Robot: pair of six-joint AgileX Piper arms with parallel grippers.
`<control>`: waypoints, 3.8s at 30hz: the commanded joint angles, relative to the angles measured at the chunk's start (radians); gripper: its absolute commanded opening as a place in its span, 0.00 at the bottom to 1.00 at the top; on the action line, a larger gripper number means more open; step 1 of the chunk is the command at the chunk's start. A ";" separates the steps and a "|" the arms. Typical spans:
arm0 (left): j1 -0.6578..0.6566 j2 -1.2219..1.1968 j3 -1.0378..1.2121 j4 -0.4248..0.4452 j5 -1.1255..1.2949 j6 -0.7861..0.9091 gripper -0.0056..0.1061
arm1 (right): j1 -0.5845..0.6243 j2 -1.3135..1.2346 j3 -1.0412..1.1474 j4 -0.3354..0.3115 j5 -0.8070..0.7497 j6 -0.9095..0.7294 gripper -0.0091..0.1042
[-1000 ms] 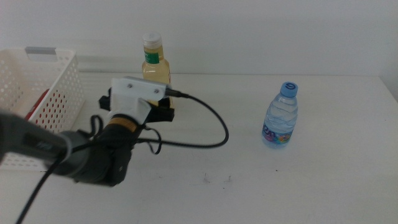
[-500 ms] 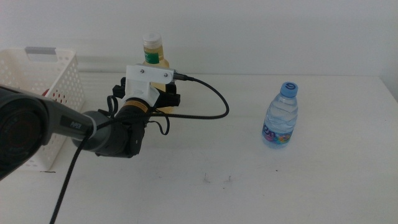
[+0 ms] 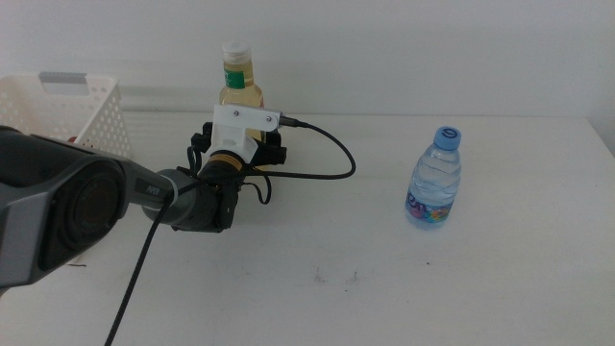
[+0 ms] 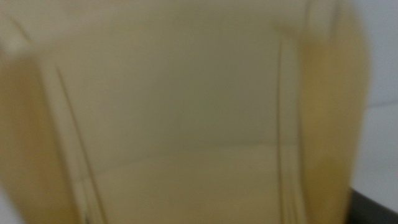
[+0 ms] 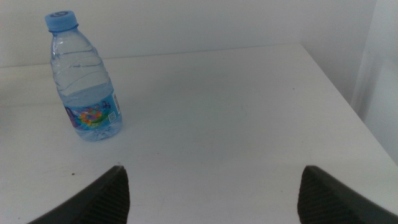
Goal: Use arms to grab the bottles and put them into the dustbin to the left of the table.
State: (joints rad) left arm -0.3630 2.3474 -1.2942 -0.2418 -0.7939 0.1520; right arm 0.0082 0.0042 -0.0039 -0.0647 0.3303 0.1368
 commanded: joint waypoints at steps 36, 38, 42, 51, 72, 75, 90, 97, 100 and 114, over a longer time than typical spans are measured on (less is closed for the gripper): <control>0.637 -0.596 -0.401 0.066 2.014 0.297 0.03 | -0.008 -0.004 0.004 -0.007 -0.013 -0.003 0.87; 0.641 -0.550 -0.401 0.090 2.015 0.297 0.03 | -0.008 -0.004 0.004 -0.007 -0.013 -0.003 0.87; 0.641 -0.481 -0.401 0.131 2.015 0.297 0.03 | -0.008 -0.004 0.004 -0.007 -0.013 -0.003 0.87; 0.641 -0.378 -0.401 0.145 2.012 0.297 0.07 | -0.008 -0.004 0.004 -0.007 -0.013 -0.003 0.87; 0.531 -0.669 -0.403 0.137 1.996 0.205 0.89 | -0.008 -0.004 0.004 -0.007 -0.013 -0.003 0.87; 0.467 -0.774 -0.403 0.137 1.977 0.177 0.89 | -0.008 -0.004 0.004 -0.007 -0.013 -0.003 0.87; 0.002 -1.252 -0.281 0.101 1.992 0.100 0.89 | -0.008 -0.004 0.004 -0.007 -0.013 -0.003 0.87; -0.106 -1.413 -0.255 0.096 1.995 0.055 0.89 | -0.008 -0.004 0.004 -0.007 -0.013 -0.003 0.87; -0.106 -1.432 -0.255 0.096 2.002 0.055 0.89 | -0.008 -0.004 0.004 -0.007 -0.013 -0.003 0.87; -0.106 -1.436 -0.255 0.096 1.986 0.057 0.89 | -0.008 -0.004 0.004 0.033 -0.013 -0.003 0.87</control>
State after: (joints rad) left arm -0.4646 0.9151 -1.5473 -0.1433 1.2048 0.2202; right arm 0.0082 0.0042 -0.0039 -0.0457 0.3303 0.1368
